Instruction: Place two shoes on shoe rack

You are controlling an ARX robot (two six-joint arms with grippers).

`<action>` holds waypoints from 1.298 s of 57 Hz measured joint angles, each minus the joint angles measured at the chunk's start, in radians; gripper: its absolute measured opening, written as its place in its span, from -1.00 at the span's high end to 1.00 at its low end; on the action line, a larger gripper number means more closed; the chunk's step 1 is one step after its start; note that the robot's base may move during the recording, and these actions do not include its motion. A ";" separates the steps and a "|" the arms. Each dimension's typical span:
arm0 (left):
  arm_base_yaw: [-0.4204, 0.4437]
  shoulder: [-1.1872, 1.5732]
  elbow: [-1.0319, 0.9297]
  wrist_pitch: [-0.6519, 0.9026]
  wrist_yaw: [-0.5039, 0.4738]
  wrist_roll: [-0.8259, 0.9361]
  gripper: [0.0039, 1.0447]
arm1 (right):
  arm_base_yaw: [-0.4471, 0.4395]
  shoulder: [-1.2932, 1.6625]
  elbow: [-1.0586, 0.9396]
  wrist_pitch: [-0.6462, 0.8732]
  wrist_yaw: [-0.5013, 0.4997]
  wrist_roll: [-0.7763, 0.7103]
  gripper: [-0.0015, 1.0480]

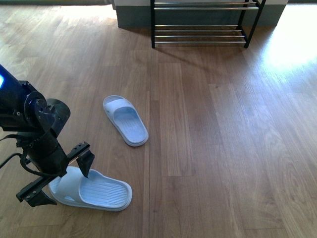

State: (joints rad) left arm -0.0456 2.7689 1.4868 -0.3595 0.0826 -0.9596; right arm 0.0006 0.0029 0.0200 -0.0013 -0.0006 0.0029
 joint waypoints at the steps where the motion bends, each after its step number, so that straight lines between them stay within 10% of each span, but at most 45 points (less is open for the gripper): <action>1: 0.000 0.000 0.000 0.000 0.000 0.000 -0.83 | 0.000 0.000 0.000 0.000 0.000 0.000 -0.82; 34: -0.048 0.298 0.412 0.076 -0.024 0.384 -0.83 | 0.000 0.000 0.000 0.000 0.001 0.000 -0.82; 54: -0.053 0.256 0.332 0.098 -0.027 0.451 -0.82 | 0.000 0.000 0.000 0.000 0.000 0.000 -0.82; 74: -0.027 0.206 0.181 0.132 -0.042 0.367 0.30 | 0.000 0.000 0.000 0.000 0.000 0.000 -0.82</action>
State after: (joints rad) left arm -0.0723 2.9746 1.6676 -0.2272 0.0402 -0.5922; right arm 0.0006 0.0029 0.0200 -0.0013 -0.0002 0.0029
